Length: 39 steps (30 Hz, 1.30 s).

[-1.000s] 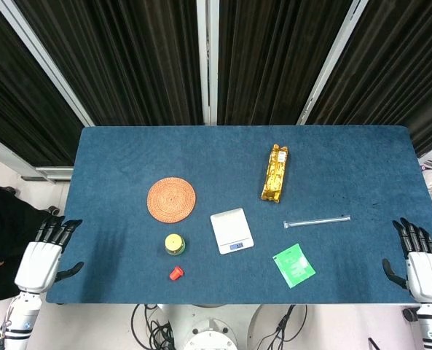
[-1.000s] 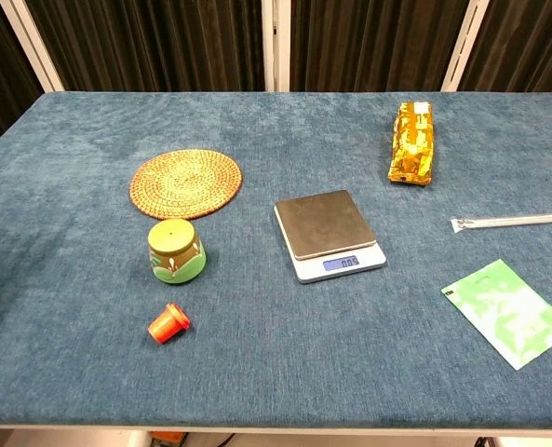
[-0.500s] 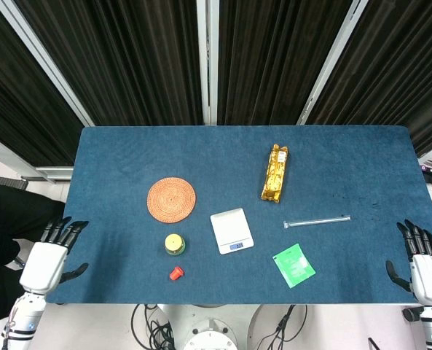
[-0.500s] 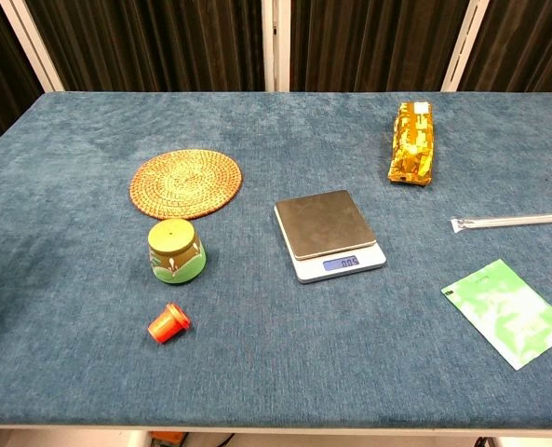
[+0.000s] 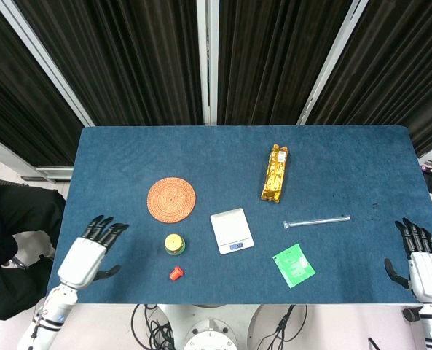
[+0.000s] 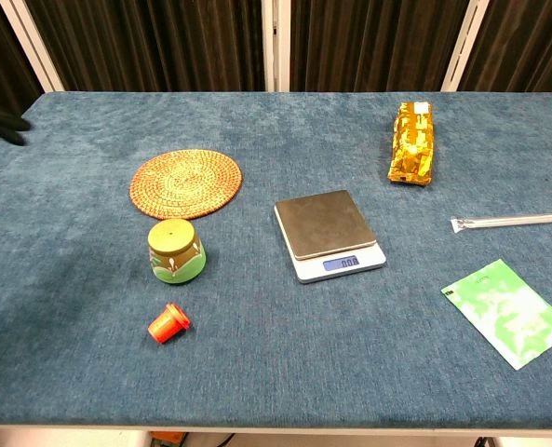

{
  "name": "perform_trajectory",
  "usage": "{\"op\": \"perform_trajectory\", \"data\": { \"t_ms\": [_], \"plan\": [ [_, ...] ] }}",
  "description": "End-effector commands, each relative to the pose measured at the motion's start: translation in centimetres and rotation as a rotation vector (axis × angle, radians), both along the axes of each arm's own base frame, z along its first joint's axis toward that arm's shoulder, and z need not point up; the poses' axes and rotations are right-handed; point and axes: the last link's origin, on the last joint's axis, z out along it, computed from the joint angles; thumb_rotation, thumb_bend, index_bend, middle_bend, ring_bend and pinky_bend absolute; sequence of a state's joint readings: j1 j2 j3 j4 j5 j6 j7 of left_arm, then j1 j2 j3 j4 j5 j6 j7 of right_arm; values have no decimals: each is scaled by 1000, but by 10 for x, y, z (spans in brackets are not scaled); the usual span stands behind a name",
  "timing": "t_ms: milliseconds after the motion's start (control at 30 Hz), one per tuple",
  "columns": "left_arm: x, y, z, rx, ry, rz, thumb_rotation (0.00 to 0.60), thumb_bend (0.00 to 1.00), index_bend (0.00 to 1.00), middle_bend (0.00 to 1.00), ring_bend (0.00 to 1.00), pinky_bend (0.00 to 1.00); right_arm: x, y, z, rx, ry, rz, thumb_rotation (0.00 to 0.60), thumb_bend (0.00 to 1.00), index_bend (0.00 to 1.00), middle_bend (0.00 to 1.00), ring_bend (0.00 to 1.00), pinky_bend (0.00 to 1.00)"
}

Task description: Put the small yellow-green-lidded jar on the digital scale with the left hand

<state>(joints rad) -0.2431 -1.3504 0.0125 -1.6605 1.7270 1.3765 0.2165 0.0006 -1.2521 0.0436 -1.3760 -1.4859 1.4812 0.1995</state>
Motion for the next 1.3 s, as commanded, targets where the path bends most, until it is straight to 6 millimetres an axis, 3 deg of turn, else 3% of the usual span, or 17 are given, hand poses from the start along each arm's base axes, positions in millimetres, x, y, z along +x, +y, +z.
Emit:
{"op": "perform_trajectory", "data": {
  "t_ms": [33,267,600,867,1100,1300],
  "plan": [
    [17,5,-10,-29,-14,-45,600,120,133,173,78,91,0,-1,0,0,-1,2,600,303,0,0,0,0],
    [56,27,-43,-135,5,-173,600,120,133,173,78,101,2,-2,0,3,-4,12,600,303,0,0,0,0],
    [87,54,-86,-261,45,-194,600,120,133,173,78,199,10,2,10,-25,-4,37,600,302,0,0,0,0],
    [86,61,-107,-319,80,-160,600,121,133,172,78,235,10,2,9,-16,-5,30,600,303,0,0,0,0],
    [76,65,-112,-314,126,-133,600,120,133,173,80,301,6,3,10,-19,-5,18,600,302,0,0,0,0],
    [72,66,-109,-290,158,-127,600,121,175,244,171,458,6,2,8,-8,-3,15,600,303,0,0,0,0]
  ]
}}
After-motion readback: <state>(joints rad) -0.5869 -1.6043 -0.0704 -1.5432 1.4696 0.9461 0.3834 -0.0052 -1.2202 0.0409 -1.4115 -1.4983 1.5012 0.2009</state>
